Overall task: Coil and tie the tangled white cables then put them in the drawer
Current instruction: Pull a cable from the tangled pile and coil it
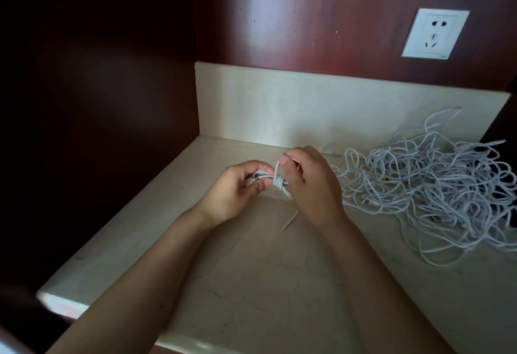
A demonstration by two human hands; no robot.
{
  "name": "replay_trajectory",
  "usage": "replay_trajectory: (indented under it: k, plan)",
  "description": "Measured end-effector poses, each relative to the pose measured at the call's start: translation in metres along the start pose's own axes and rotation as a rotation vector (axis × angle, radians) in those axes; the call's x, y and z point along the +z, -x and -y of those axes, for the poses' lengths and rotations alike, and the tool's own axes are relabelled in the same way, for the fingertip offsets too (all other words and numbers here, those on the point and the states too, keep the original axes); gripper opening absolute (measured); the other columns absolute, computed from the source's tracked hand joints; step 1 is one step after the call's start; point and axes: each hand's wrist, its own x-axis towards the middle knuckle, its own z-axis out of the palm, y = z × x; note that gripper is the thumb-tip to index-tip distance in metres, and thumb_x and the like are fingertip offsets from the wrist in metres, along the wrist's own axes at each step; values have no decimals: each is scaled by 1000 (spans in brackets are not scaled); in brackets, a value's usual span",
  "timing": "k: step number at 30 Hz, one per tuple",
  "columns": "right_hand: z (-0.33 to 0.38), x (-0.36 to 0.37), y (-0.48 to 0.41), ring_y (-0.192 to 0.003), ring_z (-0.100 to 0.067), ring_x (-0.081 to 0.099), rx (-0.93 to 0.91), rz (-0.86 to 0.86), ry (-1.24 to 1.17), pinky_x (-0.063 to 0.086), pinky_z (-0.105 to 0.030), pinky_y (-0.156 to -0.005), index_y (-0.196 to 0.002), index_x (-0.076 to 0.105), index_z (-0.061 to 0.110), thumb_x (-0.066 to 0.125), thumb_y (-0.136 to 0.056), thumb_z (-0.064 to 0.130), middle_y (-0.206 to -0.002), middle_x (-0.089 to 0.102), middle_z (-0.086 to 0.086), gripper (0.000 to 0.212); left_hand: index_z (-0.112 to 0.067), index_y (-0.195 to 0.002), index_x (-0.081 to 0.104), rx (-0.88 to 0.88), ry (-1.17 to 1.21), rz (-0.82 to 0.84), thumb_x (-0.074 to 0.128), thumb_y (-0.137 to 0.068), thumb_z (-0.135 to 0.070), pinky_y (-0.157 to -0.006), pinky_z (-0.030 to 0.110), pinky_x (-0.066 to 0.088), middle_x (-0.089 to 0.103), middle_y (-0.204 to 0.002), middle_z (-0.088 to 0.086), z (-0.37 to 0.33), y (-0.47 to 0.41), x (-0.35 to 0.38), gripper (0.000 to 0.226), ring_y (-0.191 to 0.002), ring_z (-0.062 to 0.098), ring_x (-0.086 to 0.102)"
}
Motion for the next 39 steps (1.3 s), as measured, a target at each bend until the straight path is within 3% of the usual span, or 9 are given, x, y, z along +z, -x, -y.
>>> replay_trajectory:
  k: [3,9,13,18,23,28,31,34,39]
  plan:
    - [-8,6,-1,-77,-17,58,140,14,-154,47,-37,-71,-83,57,25,46,-93,35,-78,59,7,18,-26,-95,63,18,97,10,60,-93,-2,-75,14,44,65,-90,-5,-4,1,2,24,-79,0,57]
    - [-6,9,-2,-65,3,53,142,-60,-315,38,-13,-63,-81,61,21,53,-94,23,-69,59,14,15,-17,-100,58,-77,267,-7,59,-93,0,-54,18,45,65,-69,-12,-6,1,6,18,-54,5,53]
    - [-7,10,-3,-62,3,53,150,-80,-341,38,-14,-61,-75,58,27,54,-94,22,-65,59,15,20,-13,-96,58,-109,332,-21,62,-92,-3,-53,23,48,68,-70,-3,-5,0,3,12,-57,13,58]
    - [-4,8,-3,-59,3,52,158,-92,-376,38,-13,-59,-74,57,29,54,-94,21,-62,57,15,22,-13,-96,60,-100,379,-30,61,-91,-5,-53,21,50,63,-65,-6,-11,-1,2,9,-55,10,59]
    - [1,2,-7,-52,-6,54,344,5,-552,40,-19,-49,-85,71,12,61,-94,22,-70,68,-6,16,-8,-94,58,-65,416,-17,56,-94,-3,-52,20,48,59,-63,-7,-11,-2,-2,5,-51,8,54]
    - [7,-10,-6,-36,-9,39,548,198,-790,26,-17,-37,-80,71,15,61,-95,19,-52,52,-4,18,-11,-93,62,-56,537,1,63,-88,-21,-54,22,47,58,-67,-2,-10,-3,-4,11,-53,10,52]
    - [9,-5,-2,-33,-8,30,496,258,-683,22,-16,-36,-81,68,13,52,-97,10,-45,43,-1,22,-11,-91,60,-55,576,-68,58,-89,-17,-54,21,46,60,-67,-1,-10,-3,-3,6,-52,11,50]
    - [12,7,4,-36,-5,34,361,335,-549,30,-18,-42,-81,69,15,51,-99,14,-40,41,8,25,-8,-91,57,-56,565,-177,56,-92,-12,-55,20,45,60,-63,-4,-9,-4,-4,4,-53,10,50]
    - [16,21,11,-52,-8,39,49,420,-176,34,-35,-57,-60,50,22,55,-96,25,-51,41,7,36,-15,-90,60,-52,216,-357,59,-95,-5,-55,17,43,56,-66,-6,-1,-4,-6,11,-53,5,48]
